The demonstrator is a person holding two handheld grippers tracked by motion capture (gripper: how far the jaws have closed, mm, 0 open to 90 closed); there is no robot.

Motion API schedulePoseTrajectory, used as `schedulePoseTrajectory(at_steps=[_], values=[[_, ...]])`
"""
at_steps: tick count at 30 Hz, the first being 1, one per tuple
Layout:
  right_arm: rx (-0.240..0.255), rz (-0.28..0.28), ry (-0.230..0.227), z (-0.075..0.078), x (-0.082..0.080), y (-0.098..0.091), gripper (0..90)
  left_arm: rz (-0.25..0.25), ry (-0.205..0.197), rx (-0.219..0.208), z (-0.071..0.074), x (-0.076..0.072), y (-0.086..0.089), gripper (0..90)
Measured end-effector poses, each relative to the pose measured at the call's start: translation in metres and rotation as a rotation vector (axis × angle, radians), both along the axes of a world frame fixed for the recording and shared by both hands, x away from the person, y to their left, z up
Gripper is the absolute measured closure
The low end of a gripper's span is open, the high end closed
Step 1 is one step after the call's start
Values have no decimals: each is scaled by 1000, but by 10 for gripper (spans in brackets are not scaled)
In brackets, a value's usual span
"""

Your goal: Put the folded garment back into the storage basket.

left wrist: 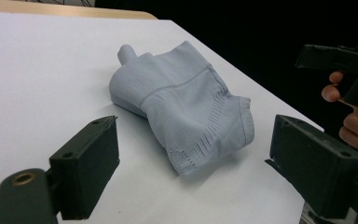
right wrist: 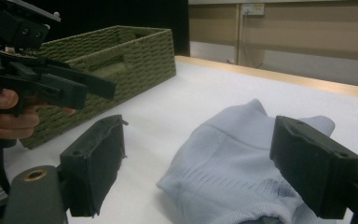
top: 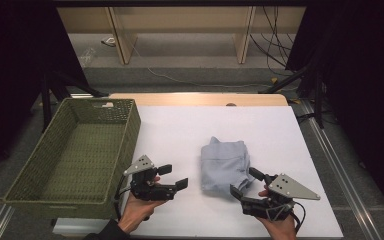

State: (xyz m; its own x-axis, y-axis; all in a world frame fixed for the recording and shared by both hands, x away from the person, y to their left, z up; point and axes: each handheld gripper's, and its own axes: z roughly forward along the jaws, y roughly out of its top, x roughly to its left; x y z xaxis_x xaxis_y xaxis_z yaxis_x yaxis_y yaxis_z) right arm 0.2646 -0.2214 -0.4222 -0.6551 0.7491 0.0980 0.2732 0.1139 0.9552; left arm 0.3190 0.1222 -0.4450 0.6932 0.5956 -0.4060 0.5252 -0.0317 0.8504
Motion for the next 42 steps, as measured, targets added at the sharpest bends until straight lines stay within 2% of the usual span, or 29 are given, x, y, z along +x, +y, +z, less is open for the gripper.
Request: schedulePoseTrajectory(at_steps=[12, 21, 33, 39, 42], values=[[2, -1, 1, 0, 0, 0, 186, -38, 69, 32, -3, 9, -14, 151], [1, -1, 3, 0, 1, 0, 186, -51, 91, 54, -4, 14, -24, 151], [1, 2, 1, 0, 0, 0, 186, -26, 156, 123, -3, 26, -40, 152], [3, 2, -1, 0, 0, 0, 186, -14, 198, 124, -4, 36, -45, 153], [-1, 4, 2, 0, 0, 0, 186, -12, 216, 145, -5, 40, -49, 153]])
